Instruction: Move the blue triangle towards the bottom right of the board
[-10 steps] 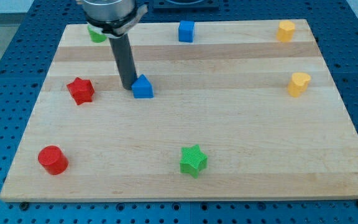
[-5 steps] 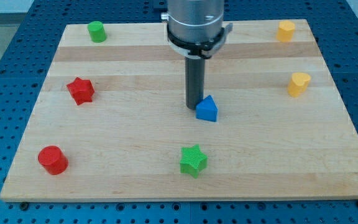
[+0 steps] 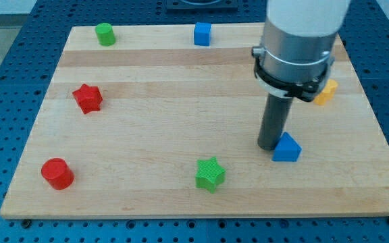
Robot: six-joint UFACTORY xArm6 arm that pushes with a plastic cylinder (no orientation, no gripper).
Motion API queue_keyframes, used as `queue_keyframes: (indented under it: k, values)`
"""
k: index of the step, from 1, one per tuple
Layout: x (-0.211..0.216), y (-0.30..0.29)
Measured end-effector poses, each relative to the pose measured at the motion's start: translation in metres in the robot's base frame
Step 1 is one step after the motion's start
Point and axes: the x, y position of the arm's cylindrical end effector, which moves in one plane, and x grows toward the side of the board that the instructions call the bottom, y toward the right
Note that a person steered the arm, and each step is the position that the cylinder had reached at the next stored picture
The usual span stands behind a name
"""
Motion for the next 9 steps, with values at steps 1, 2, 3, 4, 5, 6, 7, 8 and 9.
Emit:
queue_keyframes:
  k: [1,2,3,4,5,6,7,8,9]
  values:
    - [0.01,0.017]
    - [0.018,0.035]
    - [0.027,0.054]
    - [0.035,0.065]
    - [0.036,0.067]
    - [0.036,0.067]
    - [0.036,0.071]
    - [0.036,0.072]
    - [0.036,0.072]
